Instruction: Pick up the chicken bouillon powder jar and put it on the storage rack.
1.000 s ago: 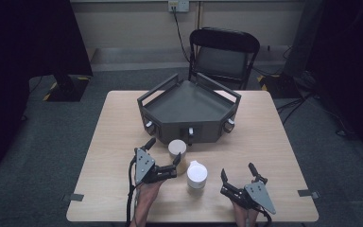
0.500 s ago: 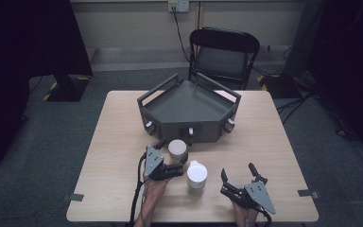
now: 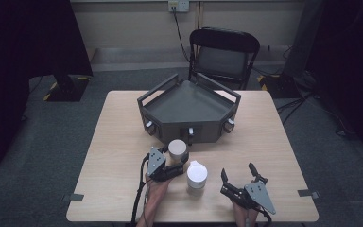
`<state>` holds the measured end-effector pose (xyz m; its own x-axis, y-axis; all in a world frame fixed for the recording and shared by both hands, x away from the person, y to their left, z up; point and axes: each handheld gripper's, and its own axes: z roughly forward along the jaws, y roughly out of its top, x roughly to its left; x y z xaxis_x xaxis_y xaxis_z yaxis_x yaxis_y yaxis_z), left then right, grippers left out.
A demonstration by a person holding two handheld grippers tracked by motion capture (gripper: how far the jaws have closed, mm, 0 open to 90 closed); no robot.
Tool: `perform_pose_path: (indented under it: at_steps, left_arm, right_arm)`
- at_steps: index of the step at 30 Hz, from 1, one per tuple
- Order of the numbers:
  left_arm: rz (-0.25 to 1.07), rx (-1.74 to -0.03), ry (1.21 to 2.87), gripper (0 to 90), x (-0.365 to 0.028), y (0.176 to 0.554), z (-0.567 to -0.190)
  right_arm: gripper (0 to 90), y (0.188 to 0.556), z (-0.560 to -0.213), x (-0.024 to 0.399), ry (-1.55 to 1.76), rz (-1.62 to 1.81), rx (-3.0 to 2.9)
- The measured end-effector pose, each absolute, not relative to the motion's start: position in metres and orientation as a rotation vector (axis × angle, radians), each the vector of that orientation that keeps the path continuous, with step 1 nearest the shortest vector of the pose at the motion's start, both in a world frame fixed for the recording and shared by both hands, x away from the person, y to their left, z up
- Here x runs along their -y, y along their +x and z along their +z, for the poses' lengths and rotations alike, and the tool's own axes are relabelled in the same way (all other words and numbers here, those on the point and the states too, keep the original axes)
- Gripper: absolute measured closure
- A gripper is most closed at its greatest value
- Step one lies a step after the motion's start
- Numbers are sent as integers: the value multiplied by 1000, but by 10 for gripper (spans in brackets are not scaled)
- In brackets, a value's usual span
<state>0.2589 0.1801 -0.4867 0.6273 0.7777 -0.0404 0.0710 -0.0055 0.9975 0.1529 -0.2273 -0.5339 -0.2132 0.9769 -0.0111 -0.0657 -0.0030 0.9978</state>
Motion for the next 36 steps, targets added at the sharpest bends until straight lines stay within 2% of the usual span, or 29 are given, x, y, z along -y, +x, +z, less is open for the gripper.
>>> perform_pose_path:
  at_steps: [10,36]
  left_arm:
    - [651,-753,1503,329,-179,261,-487]
    - [695,-768,1528,340,-177,254,-480]
  right_arm:
    - [28,153,-534,227,1047,1393,-1317]
    - [28,153,-534,228,1047,1395,-1318]
